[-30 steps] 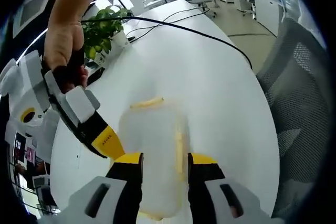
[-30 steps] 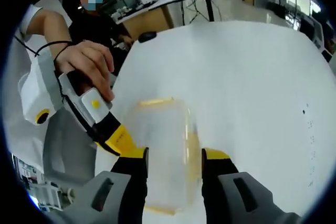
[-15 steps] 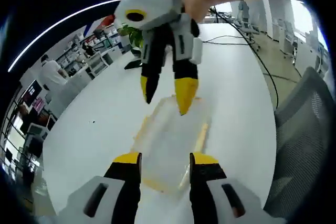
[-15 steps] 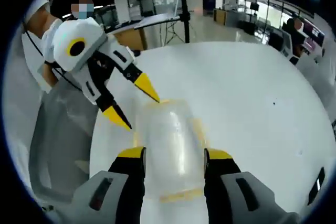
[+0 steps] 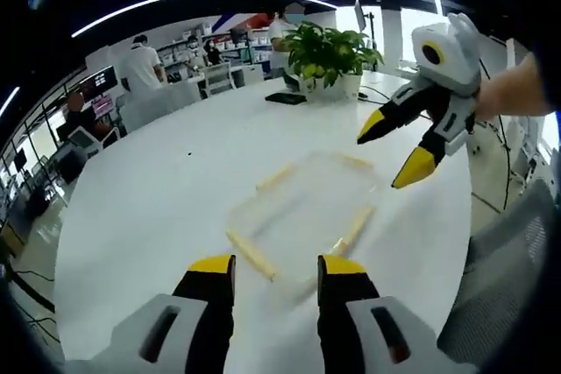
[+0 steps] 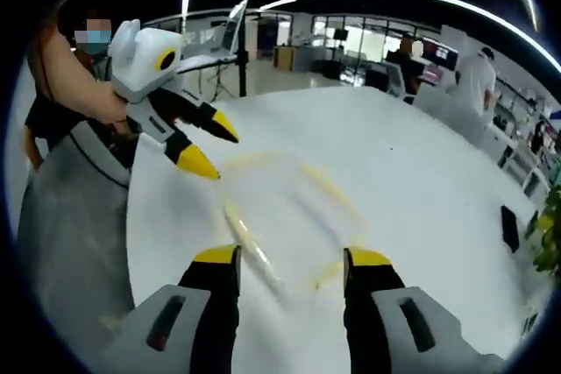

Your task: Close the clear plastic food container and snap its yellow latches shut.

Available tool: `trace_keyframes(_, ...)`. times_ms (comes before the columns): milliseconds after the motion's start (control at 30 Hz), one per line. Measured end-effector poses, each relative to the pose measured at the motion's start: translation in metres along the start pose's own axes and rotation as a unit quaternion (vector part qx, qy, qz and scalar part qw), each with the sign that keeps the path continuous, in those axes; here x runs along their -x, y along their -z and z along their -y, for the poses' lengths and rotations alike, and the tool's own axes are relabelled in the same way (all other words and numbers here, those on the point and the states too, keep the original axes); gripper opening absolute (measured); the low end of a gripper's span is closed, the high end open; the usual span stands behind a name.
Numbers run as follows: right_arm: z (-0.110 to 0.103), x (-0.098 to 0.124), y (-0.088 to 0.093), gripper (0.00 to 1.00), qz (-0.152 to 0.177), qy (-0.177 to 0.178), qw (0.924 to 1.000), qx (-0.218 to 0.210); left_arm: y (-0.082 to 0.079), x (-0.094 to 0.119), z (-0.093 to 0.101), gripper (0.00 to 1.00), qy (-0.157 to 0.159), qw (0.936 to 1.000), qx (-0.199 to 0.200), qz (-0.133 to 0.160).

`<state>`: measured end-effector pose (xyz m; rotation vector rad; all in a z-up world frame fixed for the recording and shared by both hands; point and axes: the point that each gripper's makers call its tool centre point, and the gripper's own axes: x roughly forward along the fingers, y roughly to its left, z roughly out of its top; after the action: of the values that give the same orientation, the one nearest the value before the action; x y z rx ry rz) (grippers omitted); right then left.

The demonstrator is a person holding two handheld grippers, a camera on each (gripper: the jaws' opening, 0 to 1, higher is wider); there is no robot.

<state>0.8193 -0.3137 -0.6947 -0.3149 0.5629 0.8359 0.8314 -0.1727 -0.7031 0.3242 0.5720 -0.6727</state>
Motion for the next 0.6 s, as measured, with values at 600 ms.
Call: trace_keyframes(600, 0.007, -0.012, 0.028, 0.44, -0.007, 0.038, 0.998, -0.049, 0.015, -0.009, 0.006, 0.29, -0.004, 0.9998, 0.017, -0.011)
